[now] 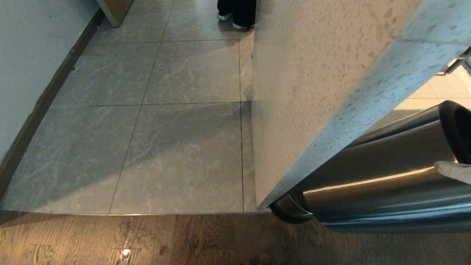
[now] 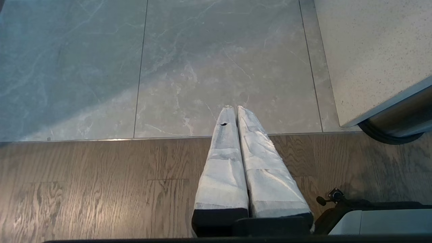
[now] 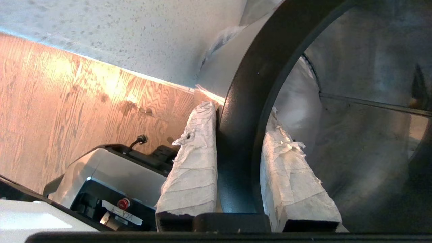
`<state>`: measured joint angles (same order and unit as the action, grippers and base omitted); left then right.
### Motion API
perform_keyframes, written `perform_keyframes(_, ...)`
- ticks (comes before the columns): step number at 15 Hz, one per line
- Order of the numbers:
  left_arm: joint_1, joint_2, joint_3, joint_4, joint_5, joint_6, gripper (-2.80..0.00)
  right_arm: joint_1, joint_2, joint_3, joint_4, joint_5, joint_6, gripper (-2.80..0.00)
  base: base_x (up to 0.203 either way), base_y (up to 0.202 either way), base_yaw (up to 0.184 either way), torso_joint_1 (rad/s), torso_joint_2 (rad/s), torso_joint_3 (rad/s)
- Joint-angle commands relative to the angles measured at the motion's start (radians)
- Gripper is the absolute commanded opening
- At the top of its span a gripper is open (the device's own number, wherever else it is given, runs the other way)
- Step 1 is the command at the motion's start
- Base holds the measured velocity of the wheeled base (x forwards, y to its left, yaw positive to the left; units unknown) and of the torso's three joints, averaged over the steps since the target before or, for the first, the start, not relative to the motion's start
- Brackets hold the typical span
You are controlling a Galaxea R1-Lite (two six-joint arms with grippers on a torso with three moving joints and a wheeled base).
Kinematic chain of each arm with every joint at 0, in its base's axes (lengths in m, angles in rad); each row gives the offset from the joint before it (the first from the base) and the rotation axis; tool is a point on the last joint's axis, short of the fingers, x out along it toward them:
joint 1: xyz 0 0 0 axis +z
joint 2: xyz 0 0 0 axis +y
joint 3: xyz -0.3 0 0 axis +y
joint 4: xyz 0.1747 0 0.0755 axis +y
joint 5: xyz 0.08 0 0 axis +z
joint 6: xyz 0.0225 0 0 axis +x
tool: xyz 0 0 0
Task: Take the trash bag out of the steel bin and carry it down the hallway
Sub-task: Place the outer trash can on the ground
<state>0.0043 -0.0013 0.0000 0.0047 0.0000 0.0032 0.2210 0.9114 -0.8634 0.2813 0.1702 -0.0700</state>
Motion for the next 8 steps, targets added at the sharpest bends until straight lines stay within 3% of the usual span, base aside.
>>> perform_keyframes(1, 0.0, 0.001, 0.003, 0.0, 0.0, 0.0, -2.8, -0.002, -0.061, -0.002, 0.027, -0.003, -0.001, -2.8, 0.0, 0.0, 0.0, 0.0, 0.0, 0.0)
perform_keyframes(8, 0.0, 0.001, 0.002, 0.0, 0.0, 0.0, -2.8, -0.002, -0.208, -0.006, 0.149, -0.052, -0.002, -2.8, 0.0, 0.0, 0.0, 0.0, 0.0, 0.0)
